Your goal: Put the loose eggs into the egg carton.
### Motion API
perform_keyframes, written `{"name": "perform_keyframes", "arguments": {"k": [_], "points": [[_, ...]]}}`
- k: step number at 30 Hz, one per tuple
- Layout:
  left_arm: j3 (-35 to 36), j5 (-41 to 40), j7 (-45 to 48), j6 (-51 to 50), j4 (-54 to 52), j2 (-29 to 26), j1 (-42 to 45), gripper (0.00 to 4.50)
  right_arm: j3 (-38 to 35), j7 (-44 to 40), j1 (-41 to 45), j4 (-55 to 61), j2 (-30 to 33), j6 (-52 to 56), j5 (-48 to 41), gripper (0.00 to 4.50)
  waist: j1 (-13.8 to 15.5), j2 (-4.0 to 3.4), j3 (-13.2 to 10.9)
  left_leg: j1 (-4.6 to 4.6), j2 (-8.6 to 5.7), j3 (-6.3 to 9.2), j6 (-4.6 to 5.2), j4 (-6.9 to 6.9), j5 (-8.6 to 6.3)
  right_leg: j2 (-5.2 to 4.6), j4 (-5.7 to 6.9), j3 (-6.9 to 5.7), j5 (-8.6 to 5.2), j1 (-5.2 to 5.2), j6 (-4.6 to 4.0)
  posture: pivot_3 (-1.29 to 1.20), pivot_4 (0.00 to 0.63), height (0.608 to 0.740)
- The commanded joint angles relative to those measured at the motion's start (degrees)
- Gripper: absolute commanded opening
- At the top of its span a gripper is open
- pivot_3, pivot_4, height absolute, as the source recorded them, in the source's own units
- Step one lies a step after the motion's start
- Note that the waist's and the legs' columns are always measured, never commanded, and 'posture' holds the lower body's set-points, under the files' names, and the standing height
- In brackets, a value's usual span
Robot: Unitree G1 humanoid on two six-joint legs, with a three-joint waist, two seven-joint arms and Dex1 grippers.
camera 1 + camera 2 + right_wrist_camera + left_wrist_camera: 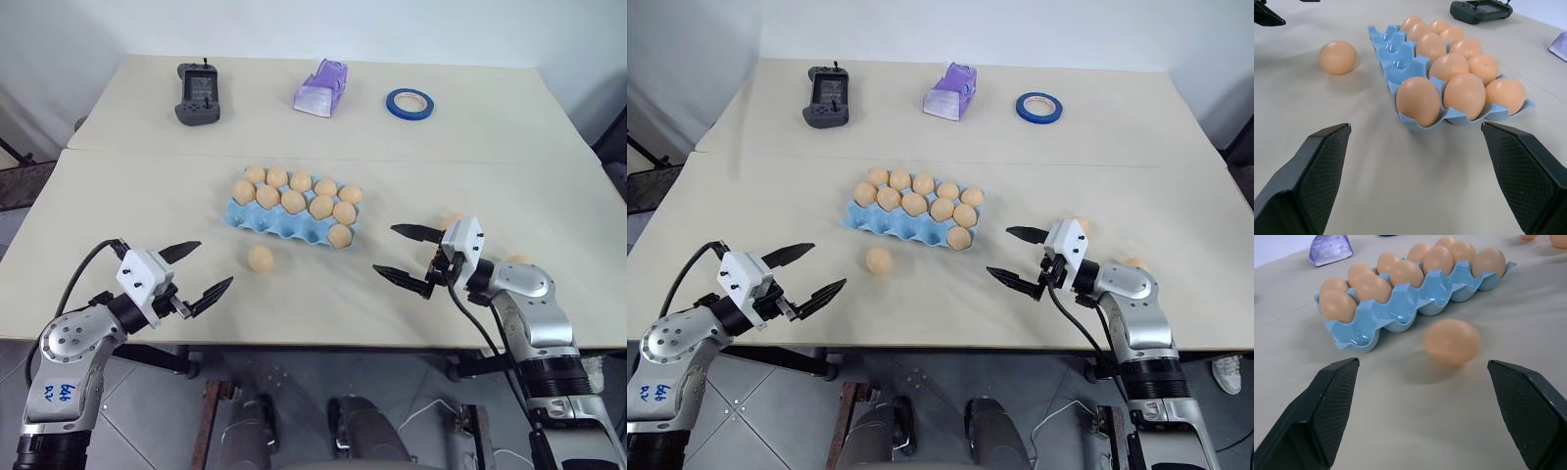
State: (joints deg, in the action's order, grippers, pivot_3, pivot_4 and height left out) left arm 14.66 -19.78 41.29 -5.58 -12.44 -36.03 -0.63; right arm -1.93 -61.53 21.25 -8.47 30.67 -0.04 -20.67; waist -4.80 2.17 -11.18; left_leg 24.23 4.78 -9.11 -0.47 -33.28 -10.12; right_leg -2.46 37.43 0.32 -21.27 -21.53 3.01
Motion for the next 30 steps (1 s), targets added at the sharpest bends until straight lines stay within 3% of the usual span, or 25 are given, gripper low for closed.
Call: {"name": "perform_keyframes", "arguments": {"k": [1,7,12,16,24,30], "points": [[-0.2,-1.3,0.2,0.1,-0.7,0.9,1.0,4.48,-1.7,1.2,-0.5,3.0,0.3,-0.6,-0.9,4.5,0.0,0.0,0.0,0.0,0.0,0.0,0.0,0.0,0.0,0.0,0.0,0.01,0.0,0.0,0.0,0.0,0.15,0.74],[-4.5,-2.9,4.0,-0.9,-1.3,2.0,4.0,4.48,-10.3,7.1,-6.4,8.8,3.7,2.6,-3.3,4.5,0.6,0.0,0.0,0.01,-0.01,0.0,0.03,-0.03,0.03,0.02,0.01,0.0,0.01,0.01,0.03,0.0,0.15,0.74],[-12.4,-0.8,9.1,1.1,1.1,3.3,8.2,4.48,-21.9,14.5,-18.7,16.3,4.9,4.2,-4.1,4.5,1.7,0.0,0.0,0.01,-0.05,0.01,0.01,-0.09,0.01,0.01,-0.02,0.03,0.01,0.05,0.04,0.0,0.15,0.74],[-19.1,0.5,13.8,2.9,5.0,6.1,14.0,4.48,-30.3,20.3,-30.2,20.4,1.5,2.3,-3.7,4.5,2.0,-0.03,0.0,0.0,-0.05,0.09,0.02,-0.18,0.01,0.03,-0.01,-0.01,0.01,0.13,0.06,0.0,0.15,0.74],[-25.4,2.9,20.1,6.8,12.4,9.4,22.1,4.48,-32.7,27.0,-39.6,20.3,-5.7,-1.5,-2.1,4.5,0.8,-0.3,0.2,-0.1,-0.05,0.12,0.09,-0.27,0.05,0.11,0.06,0.04,0.09,0.21,0.19,0.0,0.15,0.74],[-25.3,3.3,20.8,8.4,15.1,10.8,24.8,4.48,-30.0,28.5,-35.8,15.5,-5.8,-1.1,-1.4,4.5,0.3,-0.36,0.2,-0.08,-0.08,0.14,0.12,-0.38,0.04,0.06,0.07,0.06,0.14,0.26,0.26,0.0,0.15,0.74]]}}
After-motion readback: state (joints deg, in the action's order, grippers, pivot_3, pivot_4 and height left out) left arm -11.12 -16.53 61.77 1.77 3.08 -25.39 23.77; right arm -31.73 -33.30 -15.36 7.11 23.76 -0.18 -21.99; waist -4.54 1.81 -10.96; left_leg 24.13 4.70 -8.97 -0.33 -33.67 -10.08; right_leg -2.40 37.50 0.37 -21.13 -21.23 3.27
